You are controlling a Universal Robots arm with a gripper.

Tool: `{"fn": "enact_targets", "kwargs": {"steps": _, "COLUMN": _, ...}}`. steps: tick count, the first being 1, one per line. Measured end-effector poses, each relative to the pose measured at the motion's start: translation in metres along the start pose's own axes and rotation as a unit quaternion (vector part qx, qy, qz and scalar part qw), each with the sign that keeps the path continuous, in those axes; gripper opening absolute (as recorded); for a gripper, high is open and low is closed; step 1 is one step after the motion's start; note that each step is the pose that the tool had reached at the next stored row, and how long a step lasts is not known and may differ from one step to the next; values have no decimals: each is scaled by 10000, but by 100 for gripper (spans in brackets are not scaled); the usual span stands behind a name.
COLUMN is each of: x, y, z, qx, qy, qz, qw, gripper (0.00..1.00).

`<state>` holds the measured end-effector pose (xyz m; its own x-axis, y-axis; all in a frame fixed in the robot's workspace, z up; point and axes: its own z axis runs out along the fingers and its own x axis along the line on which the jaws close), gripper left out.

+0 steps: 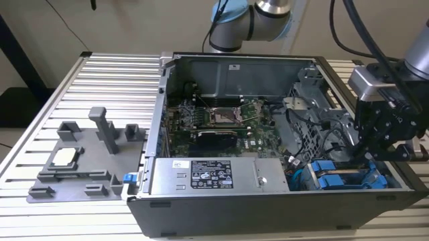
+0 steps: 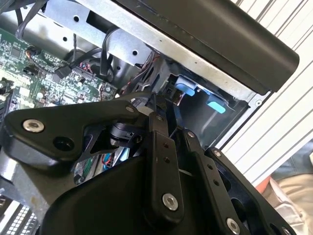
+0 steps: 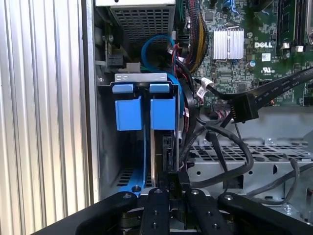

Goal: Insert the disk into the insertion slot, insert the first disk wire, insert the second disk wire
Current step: 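Insert the first disk wire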

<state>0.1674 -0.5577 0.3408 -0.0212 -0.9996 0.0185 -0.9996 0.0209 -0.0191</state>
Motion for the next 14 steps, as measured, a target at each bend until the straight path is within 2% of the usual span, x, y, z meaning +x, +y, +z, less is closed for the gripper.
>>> {"fn": "enact_targets", "kwargs": {"steps": 14, "x": 0, "y": 1, "z": 81, "qx": 0, "qy": 2, "qz": 35, "qw": 10000, "gripper": 19}}
